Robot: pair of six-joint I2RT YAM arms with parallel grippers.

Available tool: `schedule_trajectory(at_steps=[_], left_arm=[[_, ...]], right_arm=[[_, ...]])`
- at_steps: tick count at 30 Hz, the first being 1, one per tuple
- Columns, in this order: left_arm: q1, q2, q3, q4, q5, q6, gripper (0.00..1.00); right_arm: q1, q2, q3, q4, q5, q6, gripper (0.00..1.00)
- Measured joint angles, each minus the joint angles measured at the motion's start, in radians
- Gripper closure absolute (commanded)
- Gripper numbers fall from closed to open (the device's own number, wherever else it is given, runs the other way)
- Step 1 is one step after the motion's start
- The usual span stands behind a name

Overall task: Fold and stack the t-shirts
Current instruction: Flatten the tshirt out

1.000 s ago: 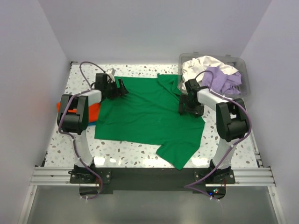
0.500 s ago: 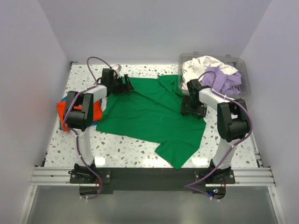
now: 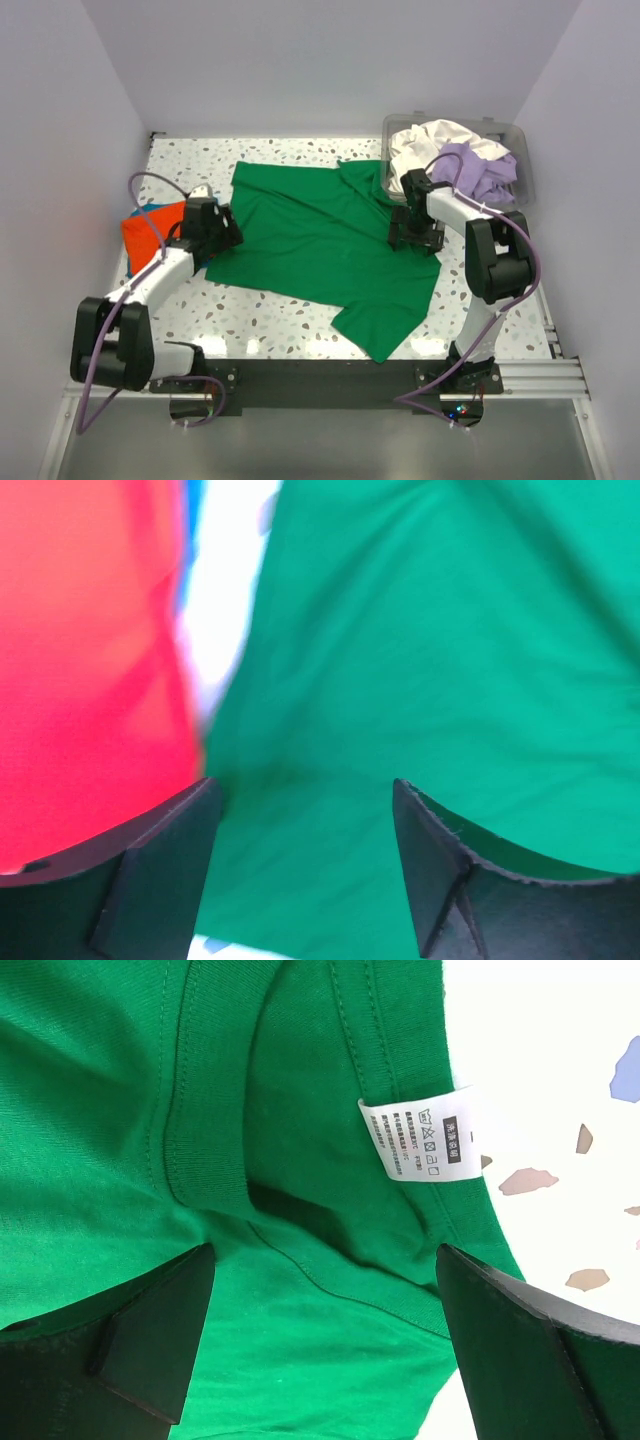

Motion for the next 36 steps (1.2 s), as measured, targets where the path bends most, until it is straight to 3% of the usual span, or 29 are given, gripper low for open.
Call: schedule_trajectory(at_steps=[10,18,32,34,36], left_arm=[[0.185,-0.074,-0.168,-0.072,-0.075,-0.031,0.51],[0.192,-0.115,-0.207,-0.096,-0.068,-0.031,0.58],[0.192,-0.164,-0.267,-0.132,-0.024,-0.032,0.6],[0.192,-0.153,-0.272,-0.124,-0.021,-0.032,0.65],[0.192,-0.146,-0.274,-0.108,-0.016,-0.034,0.76]], right_arm=[[0.0,0.0,-0.003,0.0,-0.016,0.004,0.05],[0.0,0.0,-0.014,-0.001,-0.019,0.011,0.05],[0.0,-0.001,-0.016,-0.001,-0.02,0.018,0.05],[0.0,-0.001,-0.016,-0.001,-0.02,0.018,0.05],[0.0,-0.001,-0.016,-0.001,-0.02,0.018,0.05]])
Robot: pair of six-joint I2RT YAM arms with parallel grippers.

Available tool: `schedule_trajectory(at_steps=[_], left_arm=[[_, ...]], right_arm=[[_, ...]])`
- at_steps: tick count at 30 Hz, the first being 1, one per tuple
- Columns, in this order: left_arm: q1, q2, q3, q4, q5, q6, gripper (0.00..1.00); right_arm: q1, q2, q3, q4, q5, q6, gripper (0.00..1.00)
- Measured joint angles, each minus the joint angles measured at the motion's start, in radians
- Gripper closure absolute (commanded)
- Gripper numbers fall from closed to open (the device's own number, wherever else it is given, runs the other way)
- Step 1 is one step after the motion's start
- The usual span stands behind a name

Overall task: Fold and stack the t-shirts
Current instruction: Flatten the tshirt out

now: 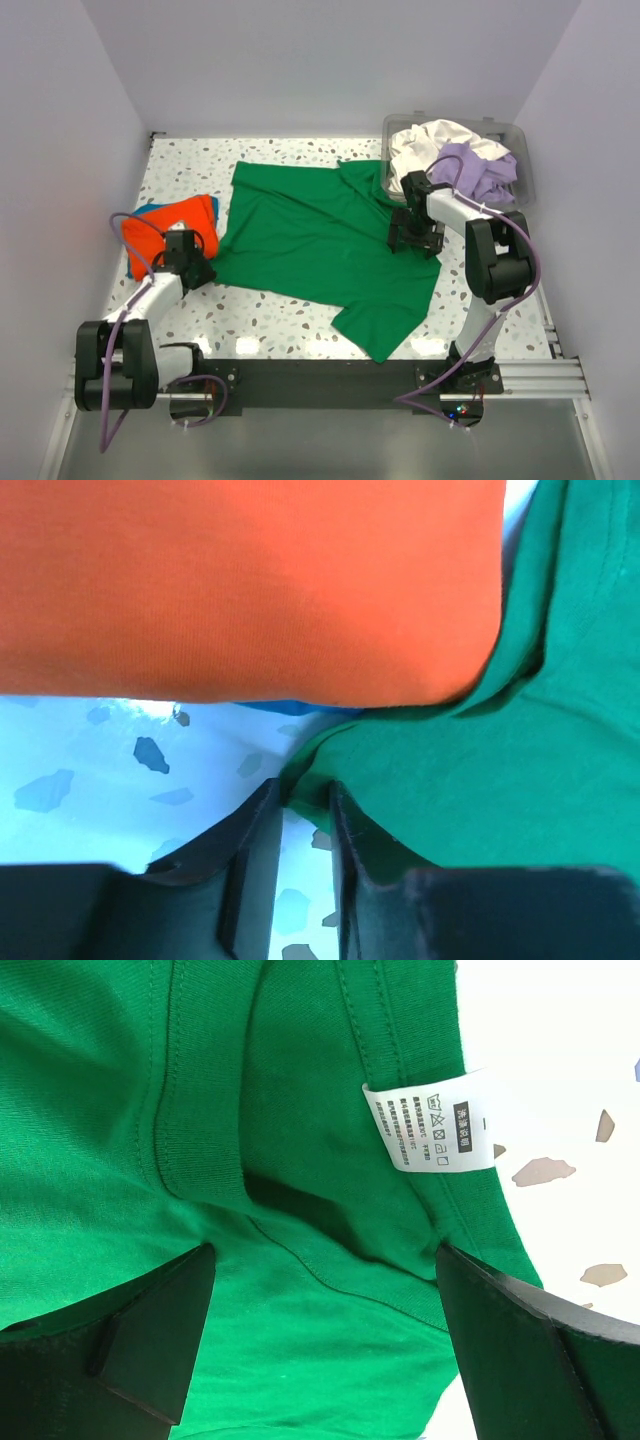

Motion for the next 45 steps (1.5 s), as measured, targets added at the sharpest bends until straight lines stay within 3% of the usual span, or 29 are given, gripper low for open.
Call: schedule_trajectory(at_steps=[3,5,14,24,30,38,45], left_arm=[[0.0,0.017,-0.001,0.027,0.013,-0.001,0.95],[0.0,0.023,-0.002,0.043,0.026,0.0,1.0],[0.0,0.056,0.033,0.047,0.063,0.006,1.0],[0.0,0.079,0.074,0.05,0.095,0.016,1.0],[0.0,0.088,0.08,0.049,0.106,0.039,1.0],[0.0,0.092,0.08,0.048,0.115,0.058,1.0],[0.0,0.091,0.08,0.047,0.122,0.065,1.0]], right_arm=[[0.0,-0.002,-0.001,0.001,-0.002,-0.001,0.05],[0.0,-0.004,-0.002,0.001,-0.009,-0.006,0.06],[0.071,-0.194,-0.036,-0.019,-0.065,-0.063,0.09],[0.309,-0.577,-0.464,-0.112,-0.211,0.054,0.32],[0.431,-0.747,-0.598,-0.171,-0.271,0.192,0.43],[0.597,-0.742,-0.64,-0.136,-0.295,0.335,0.47],[0.66,-0.712,-0.661,-0.075,-0.295,0.39,0.51]])
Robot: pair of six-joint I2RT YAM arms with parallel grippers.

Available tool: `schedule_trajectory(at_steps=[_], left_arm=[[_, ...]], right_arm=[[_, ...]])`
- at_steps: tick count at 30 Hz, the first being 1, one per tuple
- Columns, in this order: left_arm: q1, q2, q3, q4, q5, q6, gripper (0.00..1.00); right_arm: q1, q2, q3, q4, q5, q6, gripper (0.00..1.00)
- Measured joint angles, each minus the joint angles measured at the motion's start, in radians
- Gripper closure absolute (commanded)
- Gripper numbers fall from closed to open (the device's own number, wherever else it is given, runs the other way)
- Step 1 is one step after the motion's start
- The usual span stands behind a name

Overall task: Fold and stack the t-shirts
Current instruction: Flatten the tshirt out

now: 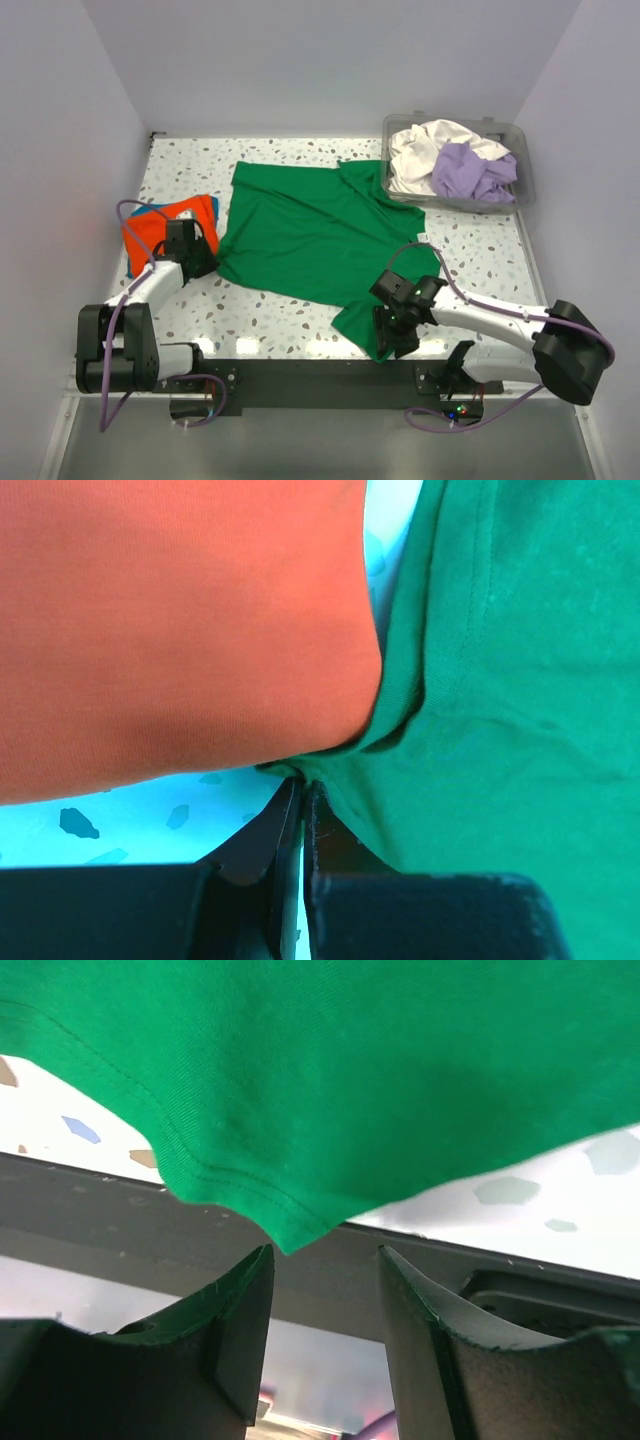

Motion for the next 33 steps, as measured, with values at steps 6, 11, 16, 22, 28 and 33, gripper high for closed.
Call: schedule_trajectory(at_steps=[6,11,16,22,28,33], left_arm=[[0.0,0.0,0.0,-0.005,0.006,0.01,1.0],[0.0,0.0,0.001,-0.007,0.01,0.02,1.0],[0.0,0.0,0.001,-0.008,0.014,0.025,1.0],[0.0,-0.006,0.002,-0.019,0.014,0.025,1.0],[0.0,-0.038,0.002,-0.043,0.021,0.023,1.0],[0.0,-0.105,0.002,-0.098,0.023,0.0,1.0]], right_arm=[[0.074,0.089,-0.01,0.062,0.005,0.017,0.52],[0.098,0.089,-0.008,0.063,0.017,0.021,0.53],[0.111,0.098,-0.003,0.058,0.035,0.021,0.61],[0.122,0.15,0.026,0.022,0.064,0.018,0.77],[0.132,0.142,0.022,0.032,0.061,0.029,1.0],[0.14,0.124,0.021,0.026,0.06,0.033,1.0]])
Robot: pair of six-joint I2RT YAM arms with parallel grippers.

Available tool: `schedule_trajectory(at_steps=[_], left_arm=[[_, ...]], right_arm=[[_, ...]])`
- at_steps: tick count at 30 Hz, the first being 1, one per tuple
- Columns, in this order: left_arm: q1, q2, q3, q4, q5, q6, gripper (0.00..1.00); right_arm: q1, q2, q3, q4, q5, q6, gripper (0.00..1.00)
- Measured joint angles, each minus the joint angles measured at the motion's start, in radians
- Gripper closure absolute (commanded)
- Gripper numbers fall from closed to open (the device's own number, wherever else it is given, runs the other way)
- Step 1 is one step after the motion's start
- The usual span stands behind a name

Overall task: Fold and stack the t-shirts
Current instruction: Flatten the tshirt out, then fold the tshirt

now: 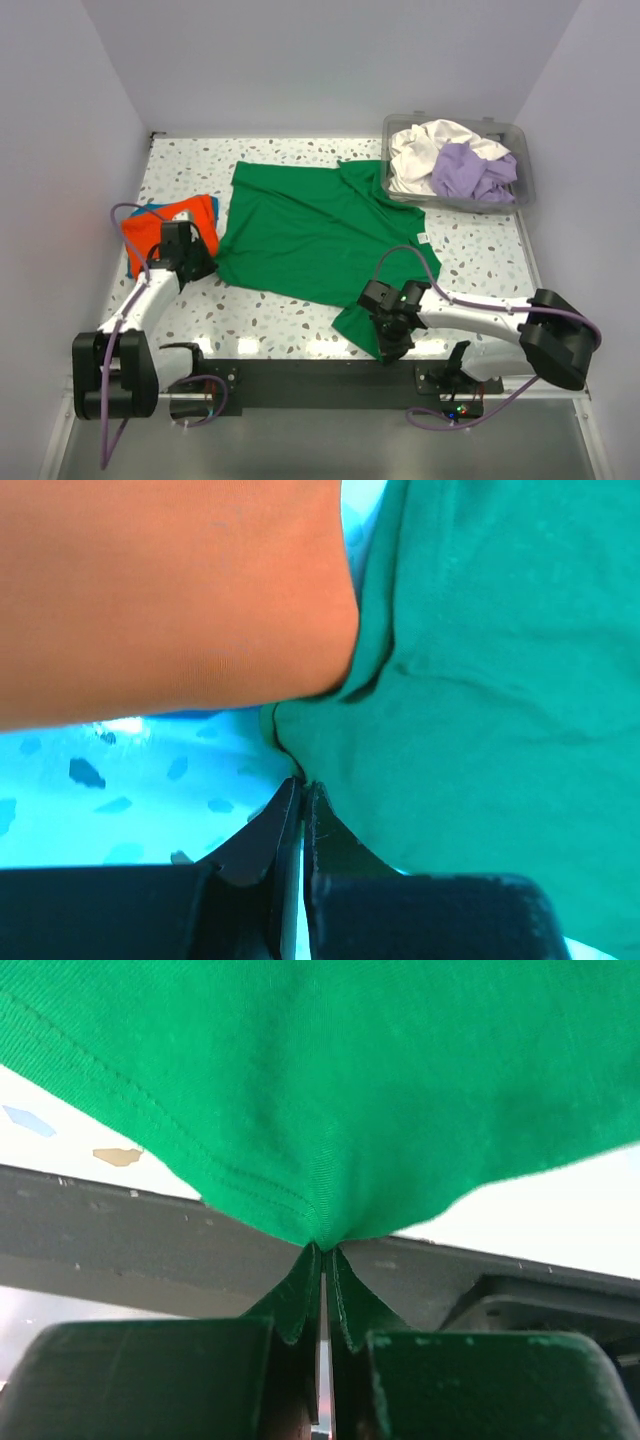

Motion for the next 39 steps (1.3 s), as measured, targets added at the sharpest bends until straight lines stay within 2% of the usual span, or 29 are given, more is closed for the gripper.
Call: schedule_trajectory(at_steps=[8,17,26,32,39], left_arm=[[0.0,-0.165,0.013,-0.136,0.001,-0.035,1.0],[0.0,-0.261,0.06,-0.293,0.007,-0.089,1.0],[0.0,-0.426,0.058,-0.464,0.024,-0.137,1.0],[0.0,-0.389,0.057,-0.468,0.051,-0.141,1.0],[0.0,-0.236,0.068,-0.395,0.074,-0.141,1.0]], right_arm=[[0.006,-0.118,0.095,-0.19,0.0,0.003,1.0],[0.006,-0.205,0.197,-0.426,0.0,0.004,1.0],[0.006,-0.288,0.264,-0.505,0.0,0.018,1.0],[0.006,-0.262,0.311,-0.523,0.019,0.045,1.0],[-0.021,-0.103,0.4,-0.525,0.085,0.035,1.0]])
